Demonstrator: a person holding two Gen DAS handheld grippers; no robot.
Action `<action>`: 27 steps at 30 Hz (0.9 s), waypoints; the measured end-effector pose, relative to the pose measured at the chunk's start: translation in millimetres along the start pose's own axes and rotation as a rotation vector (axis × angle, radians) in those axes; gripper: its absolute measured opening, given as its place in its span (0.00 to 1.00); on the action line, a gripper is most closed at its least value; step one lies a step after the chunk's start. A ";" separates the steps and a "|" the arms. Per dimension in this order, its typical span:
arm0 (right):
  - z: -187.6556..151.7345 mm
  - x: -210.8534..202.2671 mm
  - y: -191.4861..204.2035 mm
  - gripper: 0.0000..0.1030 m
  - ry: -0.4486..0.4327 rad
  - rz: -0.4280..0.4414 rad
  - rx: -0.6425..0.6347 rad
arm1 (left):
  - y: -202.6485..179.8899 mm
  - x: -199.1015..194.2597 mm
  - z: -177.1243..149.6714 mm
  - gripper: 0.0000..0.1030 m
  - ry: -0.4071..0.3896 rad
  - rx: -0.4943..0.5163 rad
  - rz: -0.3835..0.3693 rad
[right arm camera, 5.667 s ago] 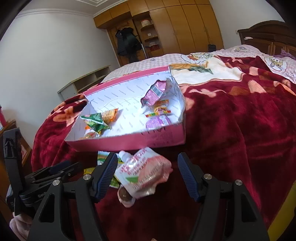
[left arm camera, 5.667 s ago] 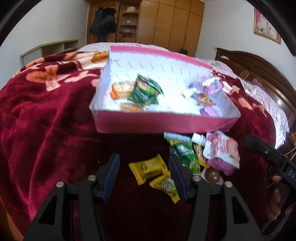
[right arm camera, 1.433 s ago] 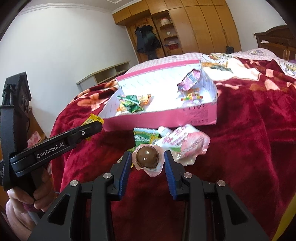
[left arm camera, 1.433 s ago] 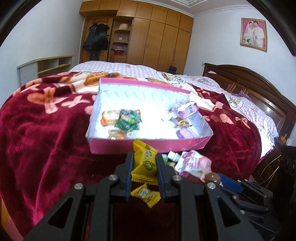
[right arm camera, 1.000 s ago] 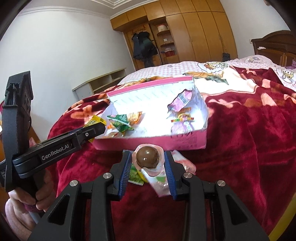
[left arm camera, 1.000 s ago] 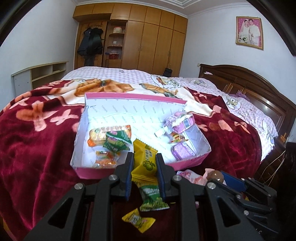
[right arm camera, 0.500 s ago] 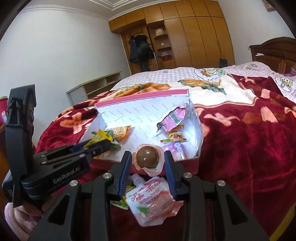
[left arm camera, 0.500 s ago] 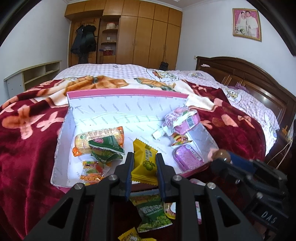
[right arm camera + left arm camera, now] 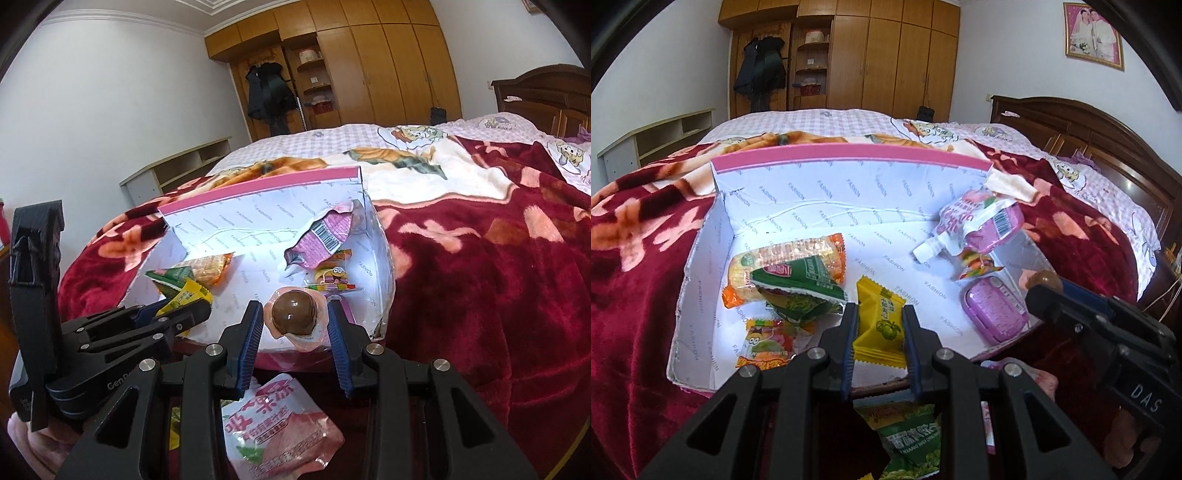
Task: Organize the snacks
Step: 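Carry the yellow packet and chocolate ball into the pink box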
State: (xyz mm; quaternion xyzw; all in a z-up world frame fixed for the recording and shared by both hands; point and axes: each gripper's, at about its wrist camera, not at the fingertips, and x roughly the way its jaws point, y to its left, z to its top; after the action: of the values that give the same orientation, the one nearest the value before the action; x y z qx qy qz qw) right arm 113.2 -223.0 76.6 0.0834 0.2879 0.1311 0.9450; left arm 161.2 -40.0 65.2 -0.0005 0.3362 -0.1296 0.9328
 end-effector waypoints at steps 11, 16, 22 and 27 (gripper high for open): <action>-0.2 18.0 -7.0 0.36 0.013 -0.013 0.003 | 3.6 19.6 3.7 0.23 0.034 -0.009 0.012; -0.5 21.7 -8.0 0.36 0.006 -0.025 -0.005 | 9.9 25.9 4.3 0.23 0.045 -0.029 0.017; -0.2 24.5 -8.7 0.36 0.005 -0.029 -0.004 | 9.1 28.5 4.2 0.23 0.047 -0.029 0.019; 1.2 24.9 -8.4 0.36 -0.003 -0.028 -0.006 | 9.3 30.2 4.1 0.23 0.052 -0.031 0.022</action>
State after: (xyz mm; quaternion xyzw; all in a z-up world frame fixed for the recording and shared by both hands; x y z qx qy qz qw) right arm 135.4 -223.7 62.7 0.0769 0.2874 0.1184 0.9473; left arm 188.4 -38.7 48.6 -0.0078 0.3621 -0.1141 0.9251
